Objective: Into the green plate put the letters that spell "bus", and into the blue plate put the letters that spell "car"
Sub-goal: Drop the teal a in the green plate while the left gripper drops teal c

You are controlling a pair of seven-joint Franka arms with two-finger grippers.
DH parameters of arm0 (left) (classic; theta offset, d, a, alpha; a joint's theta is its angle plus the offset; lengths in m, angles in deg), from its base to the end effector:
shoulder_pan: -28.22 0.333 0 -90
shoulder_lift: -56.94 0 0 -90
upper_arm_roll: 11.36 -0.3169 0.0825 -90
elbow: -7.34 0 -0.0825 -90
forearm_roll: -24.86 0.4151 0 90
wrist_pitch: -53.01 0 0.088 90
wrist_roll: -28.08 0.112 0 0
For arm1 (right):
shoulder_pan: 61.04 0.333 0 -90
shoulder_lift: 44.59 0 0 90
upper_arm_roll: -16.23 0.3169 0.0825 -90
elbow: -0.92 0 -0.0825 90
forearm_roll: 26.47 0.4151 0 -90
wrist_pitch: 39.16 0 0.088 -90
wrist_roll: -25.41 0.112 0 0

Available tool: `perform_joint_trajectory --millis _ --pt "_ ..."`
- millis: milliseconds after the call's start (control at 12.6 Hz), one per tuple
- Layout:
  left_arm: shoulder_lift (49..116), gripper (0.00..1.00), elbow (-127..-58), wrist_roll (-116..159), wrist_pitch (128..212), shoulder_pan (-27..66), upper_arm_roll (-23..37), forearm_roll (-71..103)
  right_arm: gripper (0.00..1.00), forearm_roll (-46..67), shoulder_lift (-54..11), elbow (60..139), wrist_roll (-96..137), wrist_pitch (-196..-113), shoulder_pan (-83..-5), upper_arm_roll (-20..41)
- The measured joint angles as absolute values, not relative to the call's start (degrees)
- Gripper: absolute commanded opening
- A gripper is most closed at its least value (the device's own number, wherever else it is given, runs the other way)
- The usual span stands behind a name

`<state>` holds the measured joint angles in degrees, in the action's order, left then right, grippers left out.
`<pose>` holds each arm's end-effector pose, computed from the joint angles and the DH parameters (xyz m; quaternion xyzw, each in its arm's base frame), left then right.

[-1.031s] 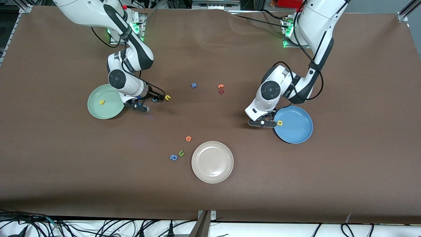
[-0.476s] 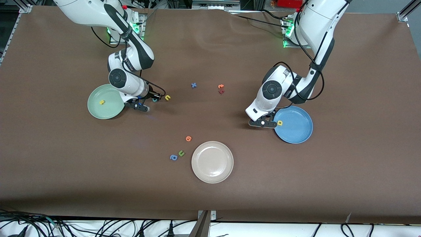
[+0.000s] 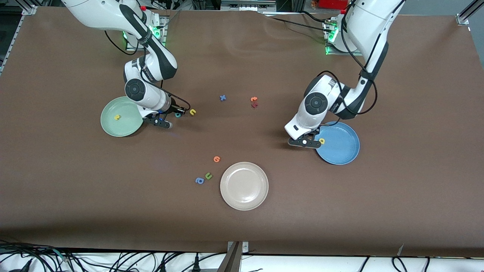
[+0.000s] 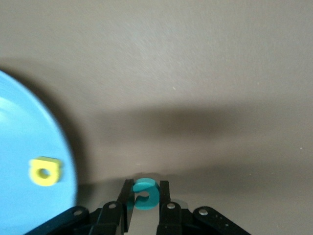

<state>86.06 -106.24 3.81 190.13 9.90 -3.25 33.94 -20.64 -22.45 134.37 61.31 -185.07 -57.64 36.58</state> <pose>0.5569 -0.2748 0.1725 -0.9963 0.0720 0.0331 0.0339 0.4667 0.2186 0.1391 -0.9807 0.1559 0.1106 0.0422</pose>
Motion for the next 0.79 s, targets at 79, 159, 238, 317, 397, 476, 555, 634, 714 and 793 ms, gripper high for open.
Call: perform_joint_trajectory --millis 79,159,238,317,397,476,555,634,714,793 --pt "84.6 0.17 -106.2 6.4 188.8 11.4 -3.4 33.9 0.0 -20.6 -22.5 134.4 61.5 -185.1 -57.7 36.5" --pt "83.3 0.17 -106.2 9.4 187.9 13.5 -3.5 33.9 0.0 -20.6 -22.5 134.4 62.1 -185.1 -57.7 36.5" --pt "82.4 0.17 -106.2 12.4 187.0 15.9 -3.5 33.9 0.0 -20.6 -22.5 134.4 63.0 -185.1 -57.7 36.5" --pt "81.9 0.19 -106.2 15.0 185.8 17.8 -3.6 33.9 0.0 -20.6 -22.5 134.4 63.5 -185.1 -57.7 36.5" --pt "81.6 0.24 -106.2 17.1 185.0 19.3 -3.7 33.9 0.0 -20.6 -22.5 134.4 63.7 -185.0 -57.7 36.5" --pt "81.6 0.48 -106.3 18.8 184.7 20.5 -3.7 33.9 0.0 -20.6 -22.6 134.3 63.7 -184.4 -57.7 36.4" --pt "81.6 0.67 -106.5 20.2 184.6 21.4 -3.7 33.9 0.0 -20.6 -23.2 134.0 63.7 -182.6 -57.7 36.2" --pt "81.6 0.78 -106.7 20.8 184.6 21.9 -3.7 33.9 0.0 -20.7 -24.3 133.1 63.7 -178.8 -57.7 35.9" --pt "81.6 0.81 -106.7 20.7 184.6 21.9 -3.6 33.9 0.0 -20.8 -26.1 131.4 63.7 -173.7 -57.7 35.3" --pt "81.6 0.81 -106.6 20.4 184.6 21.8 -3.0 33.9 0.0 -21.4 -28.0 129.1 63.7 -167.7 -57.7 34.5"
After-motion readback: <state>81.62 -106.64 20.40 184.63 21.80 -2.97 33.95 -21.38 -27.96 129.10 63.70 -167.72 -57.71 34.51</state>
